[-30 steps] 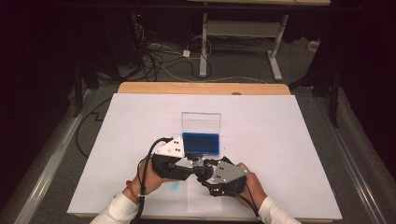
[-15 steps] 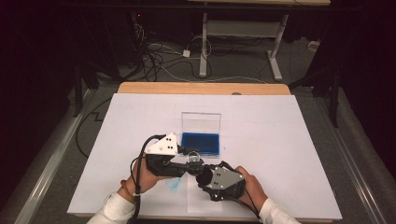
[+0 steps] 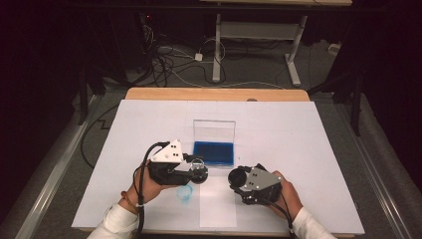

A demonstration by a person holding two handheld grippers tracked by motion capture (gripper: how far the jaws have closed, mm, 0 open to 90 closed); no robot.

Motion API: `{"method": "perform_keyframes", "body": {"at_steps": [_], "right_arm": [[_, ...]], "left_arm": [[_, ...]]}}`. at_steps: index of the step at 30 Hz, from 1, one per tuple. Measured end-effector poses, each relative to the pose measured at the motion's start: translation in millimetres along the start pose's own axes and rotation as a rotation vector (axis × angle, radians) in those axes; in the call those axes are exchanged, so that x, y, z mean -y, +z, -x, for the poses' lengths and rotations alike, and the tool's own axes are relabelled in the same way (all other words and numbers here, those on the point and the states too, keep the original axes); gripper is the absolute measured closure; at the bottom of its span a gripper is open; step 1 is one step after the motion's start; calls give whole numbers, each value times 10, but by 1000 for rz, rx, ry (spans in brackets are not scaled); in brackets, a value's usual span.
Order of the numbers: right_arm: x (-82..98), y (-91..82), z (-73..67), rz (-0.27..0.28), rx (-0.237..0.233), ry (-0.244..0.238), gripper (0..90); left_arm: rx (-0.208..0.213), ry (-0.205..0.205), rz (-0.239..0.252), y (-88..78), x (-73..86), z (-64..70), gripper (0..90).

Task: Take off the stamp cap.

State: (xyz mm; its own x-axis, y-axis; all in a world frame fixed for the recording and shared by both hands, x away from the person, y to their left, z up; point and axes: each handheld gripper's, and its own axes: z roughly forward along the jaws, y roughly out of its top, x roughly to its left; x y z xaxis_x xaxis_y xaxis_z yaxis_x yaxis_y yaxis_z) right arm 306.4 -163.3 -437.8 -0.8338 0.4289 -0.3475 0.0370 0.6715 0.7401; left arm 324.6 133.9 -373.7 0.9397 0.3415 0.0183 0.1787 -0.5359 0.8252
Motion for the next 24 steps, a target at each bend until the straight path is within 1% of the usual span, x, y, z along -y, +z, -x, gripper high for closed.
{"method": "perform_keyframes", "body": {"at_steps": [1,4,5,10,11,14,15,16,17,18,19,21,24], "right_arm": [[0,0,0,0,0,0,386],[58,-36,112,-7,31,29,386],[77,-45,149,-10,41,31,386],[184,-73,320,-25,77,82,386],[184,-73,320,-25,77,82,386],[215,-76,370,-31,87,102,386],[224,-73,381,-31,86,109,386],[237,-65,401,-43,92,115,386],[237,-65,401,-43,92,115,386],[255,-61,427,-42,94,128,385],[255,-61,427,-42,94,128,385],[280,-53,463,-45,102,146,386],[292,-47,479,-51,110,161,386]], "left_arm": [[-4,-5,-4,-5,9,-15,547],[-20,-11,-13,-20,30,-46,547],[-22,-12,-12,-26,36,-56,547],[-37,-40,6,-64,82,-125,547],[-40,-44,6,-73,91,-136,547],[-47,-55,7,-93,120,-169,547],[-47,-57,6,-97,128,-179,547],[-56,-58,4,-98,135,-184,547],[-60,-58,3,-102,141,-191,547],[-59,-61,4,-106,147,-199,547],[-63,-62,5,-110,152,-205,547],[-65,-66,5,-116,161,-218,547],[-72,-70,3,-117,175,-232,547]]}}
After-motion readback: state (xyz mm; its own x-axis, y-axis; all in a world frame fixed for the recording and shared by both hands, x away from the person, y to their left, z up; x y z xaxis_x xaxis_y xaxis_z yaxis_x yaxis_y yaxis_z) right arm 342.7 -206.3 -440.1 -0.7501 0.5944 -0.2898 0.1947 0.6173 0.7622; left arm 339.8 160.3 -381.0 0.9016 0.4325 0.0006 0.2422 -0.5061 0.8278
